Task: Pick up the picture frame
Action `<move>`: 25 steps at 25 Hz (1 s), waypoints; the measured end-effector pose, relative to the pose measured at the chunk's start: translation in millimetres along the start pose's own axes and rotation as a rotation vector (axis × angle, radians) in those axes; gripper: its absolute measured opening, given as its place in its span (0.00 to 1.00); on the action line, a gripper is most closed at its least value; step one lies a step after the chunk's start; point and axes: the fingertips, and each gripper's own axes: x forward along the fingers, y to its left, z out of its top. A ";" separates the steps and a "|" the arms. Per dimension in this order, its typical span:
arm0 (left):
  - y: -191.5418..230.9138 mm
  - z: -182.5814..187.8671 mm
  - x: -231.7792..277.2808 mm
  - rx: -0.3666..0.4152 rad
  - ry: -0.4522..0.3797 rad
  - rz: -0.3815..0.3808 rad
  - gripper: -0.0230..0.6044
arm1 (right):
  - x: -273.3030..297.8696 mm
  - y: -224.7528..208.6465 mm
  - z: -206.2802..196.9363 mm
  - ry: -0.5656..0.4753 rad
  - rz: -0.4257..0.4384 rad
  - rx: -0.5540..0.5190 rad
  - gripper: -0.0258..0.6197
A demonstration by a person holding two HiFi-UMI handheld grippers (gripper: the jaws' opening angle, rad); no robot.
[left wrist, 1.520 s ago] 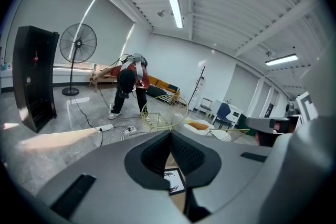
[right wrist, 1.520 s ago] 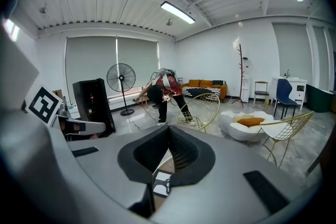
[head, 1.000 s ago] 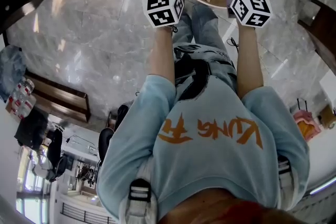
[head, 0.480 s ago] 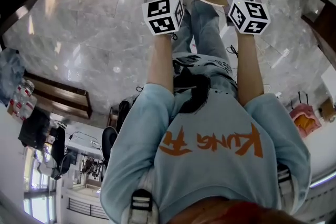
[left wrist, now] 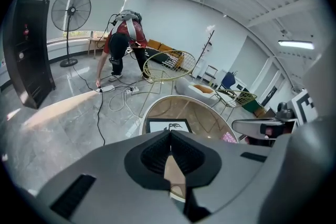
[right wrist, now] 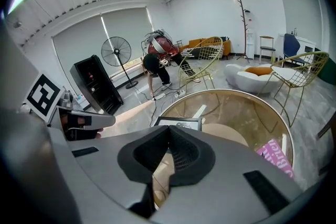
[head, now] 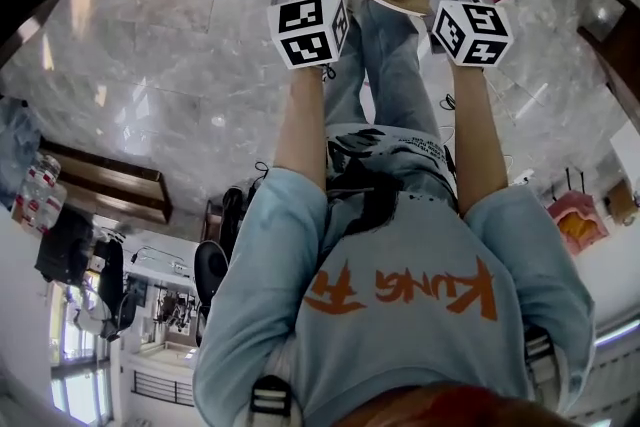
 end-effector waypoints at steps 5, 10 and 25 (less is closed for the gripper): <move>18.2 -17.9 32.0 -0.016 0.025 0.007 0.07 | 36.7 -11.6 -11.7 0.019 0.001 -0.002 0.04; 26.4 -31.9 60.3 -0.025 0.040 0.011 0.07 | 61.6 -27.4 -29.7 0.045 0.000 -0.002 0.04; 42.2 -58.5 126.0 -0.030 0.114 0.040 0.07 | 121.3 -71.6 -52.6 0.067 0.012 0.041 0.04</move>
